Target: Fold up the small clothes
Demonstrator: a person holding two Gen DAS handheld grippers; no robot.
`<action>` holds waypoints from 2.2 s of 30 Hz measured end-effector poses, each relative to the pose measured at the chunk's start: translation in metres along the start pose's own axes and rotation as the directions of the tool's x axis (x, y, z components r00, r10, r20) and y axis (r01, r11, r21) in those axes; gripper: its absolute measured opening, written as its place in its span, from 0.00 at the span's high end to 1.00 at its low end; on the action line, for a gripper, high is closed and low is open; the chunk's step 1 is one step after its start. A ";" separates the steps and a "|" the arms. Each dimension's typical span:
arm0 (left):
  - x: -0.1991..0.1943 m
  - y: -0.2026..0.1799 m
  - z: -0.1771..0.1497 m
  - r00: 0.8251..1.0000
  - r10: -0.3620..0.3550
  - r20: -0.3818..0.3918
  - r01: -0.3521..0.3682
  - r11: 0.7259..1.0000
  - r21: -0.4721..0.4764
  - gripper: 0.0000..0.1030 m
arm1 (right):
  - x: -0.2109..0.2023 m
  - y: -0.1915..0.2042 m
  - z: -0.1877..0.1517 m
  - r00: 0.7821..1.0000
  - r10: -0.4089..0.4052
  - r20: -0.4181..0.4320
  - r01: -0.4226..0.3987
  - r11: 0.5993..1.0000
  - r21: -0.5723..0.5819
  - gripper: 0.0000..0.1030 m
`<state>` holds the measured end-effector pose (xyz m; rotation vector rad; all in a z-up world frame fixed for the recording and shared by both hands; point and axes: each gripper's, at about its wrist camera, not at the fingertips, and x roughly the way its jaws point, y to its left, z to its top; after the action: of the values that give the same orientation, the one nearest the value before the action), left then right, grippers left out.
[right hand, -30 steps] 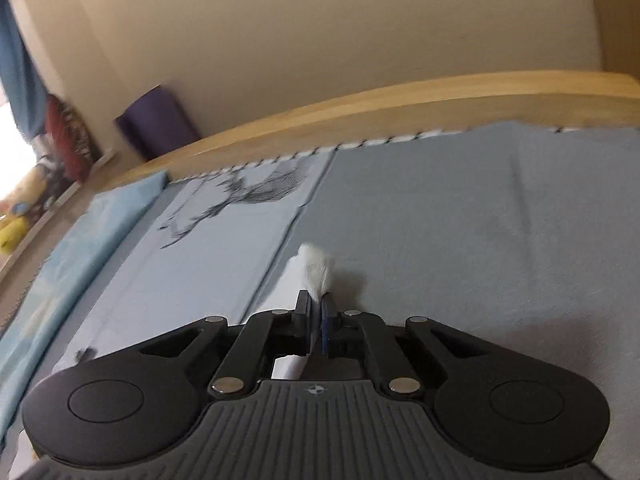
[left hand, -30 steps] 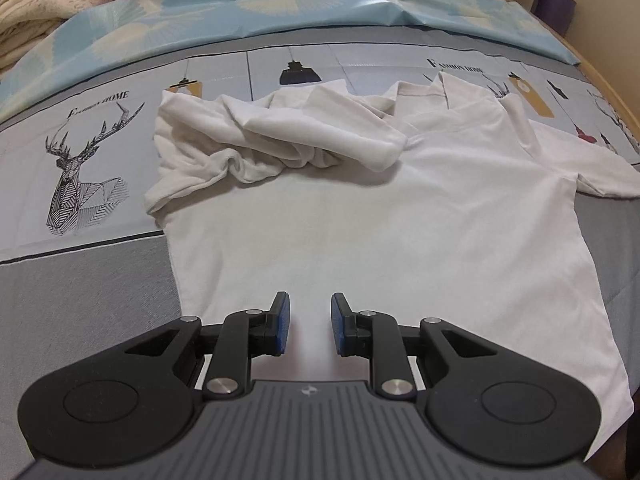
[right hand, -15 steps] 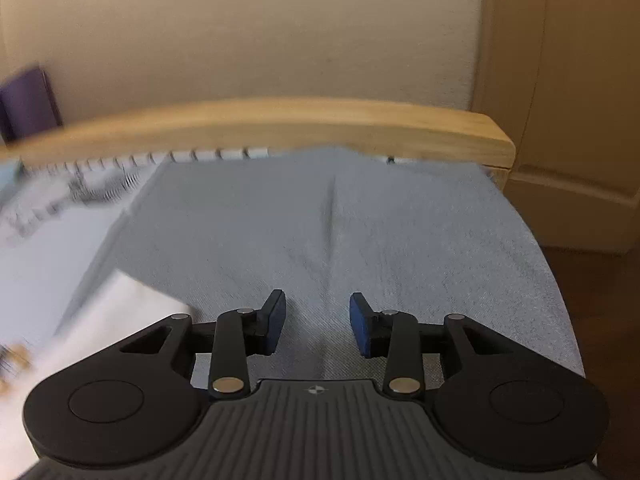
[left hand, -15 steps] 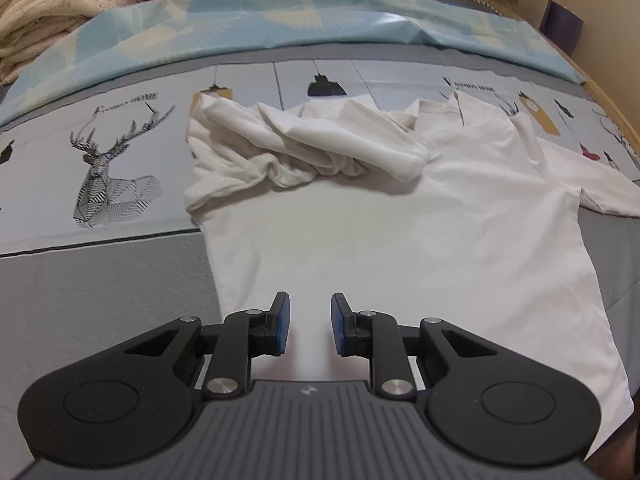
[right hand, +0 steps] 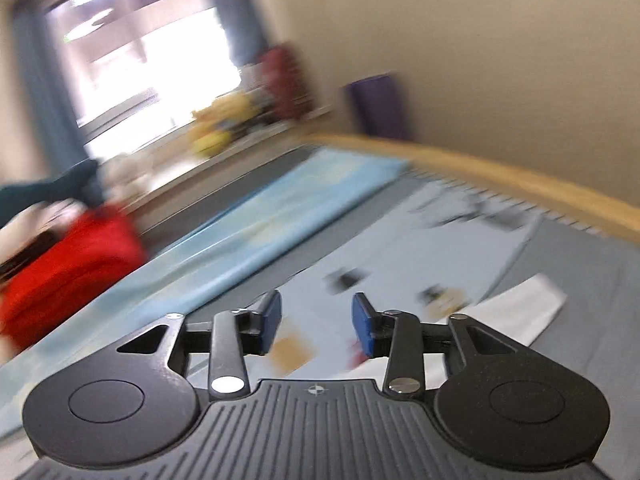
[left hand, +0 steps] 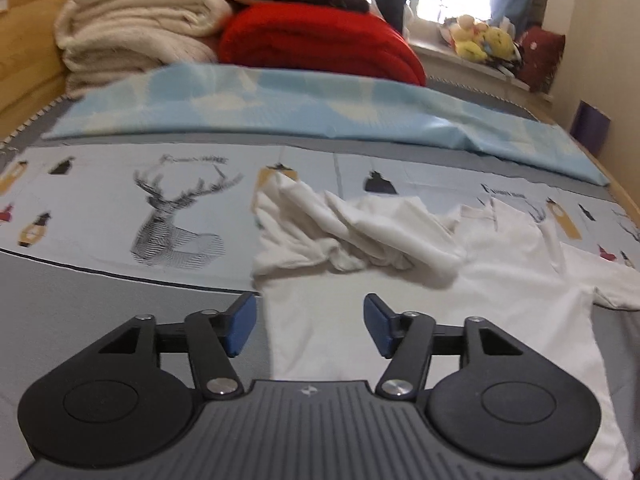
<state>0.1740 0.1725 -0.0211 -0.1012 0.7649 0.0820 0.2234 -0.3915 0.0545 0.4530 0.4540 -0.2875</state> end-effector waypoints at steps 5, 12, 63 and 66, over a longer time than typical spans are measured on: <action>-0.011 0.013 -0.008 1.000 0.007 0.008 -0.007 1.000 -0.014 0.34 | -0.035 0.064 -0.060 0.958 0.215 -0.188 -0.214 0.977 0.025 0.52; 0.000 0.001 -0.003 0.994 -0.080 -0.071 0.081 0.997 0.014 0.90 | -0.022 0.105 -0.131 0.915 0.209 -0.346 -0.231 0.973 -0.023 0.78; 0.081 0.250 0.028 0.999 -0.042 0.008 0.037 0.735 -0.677 0.96 | 0.059 0.191 -0.189 0.800 0.068 -0.597 -0.258 0.936 -0.239 0.84; 0.102 0.209 0.030 0.960 -0.280 -0.005 0.213 0.739 -0.639 0.73 | 0.063 0.193 -0.194 0.792 0.058 -0.607 -0.256 0.935 -0.245 0.79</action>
<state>0.2449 0.3871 -0.0830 -0.8662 0.7923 0.0800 0.2790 -0.1426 -0.0635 0.2522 1.0586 0.1092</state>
